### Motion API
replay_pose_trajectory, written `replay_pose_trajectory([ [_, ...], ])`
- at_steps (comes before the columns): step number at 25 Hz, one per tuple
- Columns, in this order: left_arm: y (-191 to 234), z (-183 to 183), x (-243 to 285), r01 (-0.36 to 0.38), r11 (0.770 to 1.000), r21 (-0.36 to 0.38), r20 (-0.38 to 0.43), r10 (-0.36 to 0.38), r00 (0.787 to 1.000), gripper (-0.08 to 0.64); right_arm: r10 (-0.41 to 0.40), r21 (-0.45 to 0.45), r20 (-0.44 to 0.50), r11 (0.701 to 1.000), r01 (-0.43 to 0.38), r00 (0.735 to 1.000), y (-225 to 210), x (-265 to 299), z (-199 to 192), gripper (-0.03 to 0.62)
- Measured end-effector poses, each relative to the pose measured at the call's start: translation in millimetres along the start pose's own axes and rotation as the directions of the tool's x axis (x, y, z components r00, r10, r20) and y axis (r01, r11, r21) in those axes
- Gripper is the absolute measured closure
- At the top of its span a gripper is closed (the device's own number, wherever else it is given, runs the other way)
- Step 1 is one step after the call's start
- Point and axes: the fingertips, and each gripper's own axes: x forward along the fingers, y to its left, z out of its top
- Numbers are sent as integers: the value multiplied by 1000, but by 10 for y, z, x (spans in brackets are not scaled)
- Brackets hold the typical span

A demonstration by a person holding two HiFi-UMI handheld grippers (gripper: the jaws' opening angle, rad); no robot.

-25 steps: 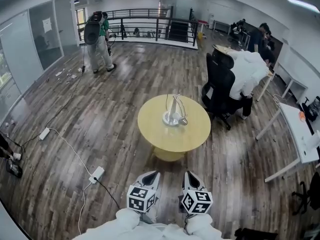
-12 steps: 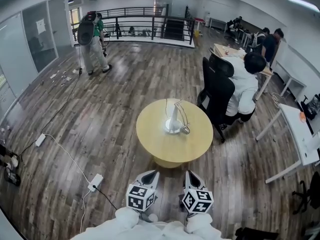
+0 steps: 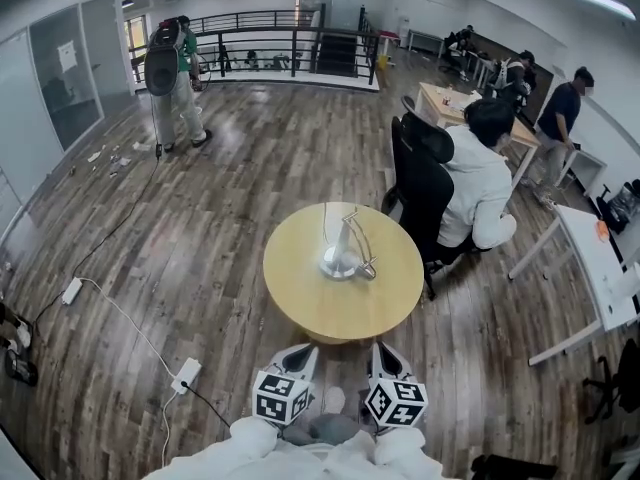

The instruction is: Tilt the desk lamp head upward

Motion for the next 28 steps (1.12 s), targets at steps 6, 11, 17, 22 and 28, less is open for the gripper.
replay_pose_trajectory([
  [6,236,149,422,-15,1000,-6,-7,15,1000,560,11,-5,-8,1000,-11,1000,-145,471,139,578],
  [11,509,364,865,-29,1000,-5,-9,29,1000,560,33,-12,-4,999,-33,999,-270,1027,359,578],
  [17,754,765,1444,-43,999,3,-1,43,999,560,44,-13,7,999,-43,999,-524,1631,739,578],
  [22,877,1043,2016,-41,999,10,-2,41,999,560,42,-12,17,999,-42,999,-845,2111,1025,578],
  [28,985,1289,2542,-30,999,16,-9,30,1000,560,27,-8,12,1000,-27,1000,-1160,2513,1247,579],
])
